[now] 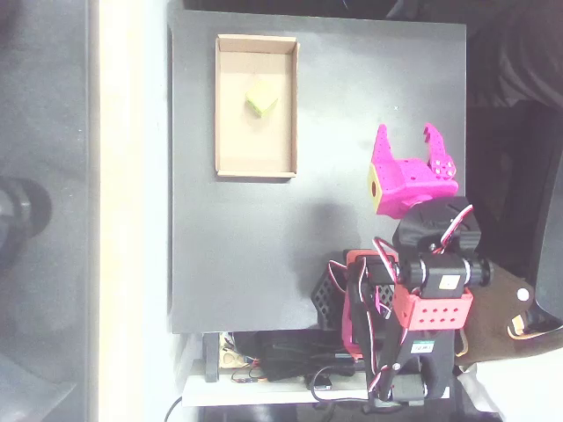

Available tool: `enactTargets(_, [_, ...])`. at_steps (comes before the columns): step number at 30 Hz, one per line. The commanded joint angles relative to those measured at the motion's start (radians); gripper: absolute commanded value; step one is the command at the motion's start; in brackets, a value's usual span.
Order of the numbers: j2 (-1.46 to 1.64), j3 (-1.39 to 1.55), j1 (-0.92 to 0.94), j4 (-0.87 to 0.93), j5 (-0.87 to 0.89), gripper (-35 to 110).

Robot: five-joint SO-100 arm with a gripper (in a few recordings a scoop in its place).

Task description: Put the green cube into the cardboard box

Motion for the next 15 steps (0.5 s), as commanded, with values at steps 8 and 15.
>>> enactTargets(8, [0.229,0.221,-0.021,0.005,0.002,24])
enactTargets(15, [0.307,0.241,-0.006,0.003,0.005,0])
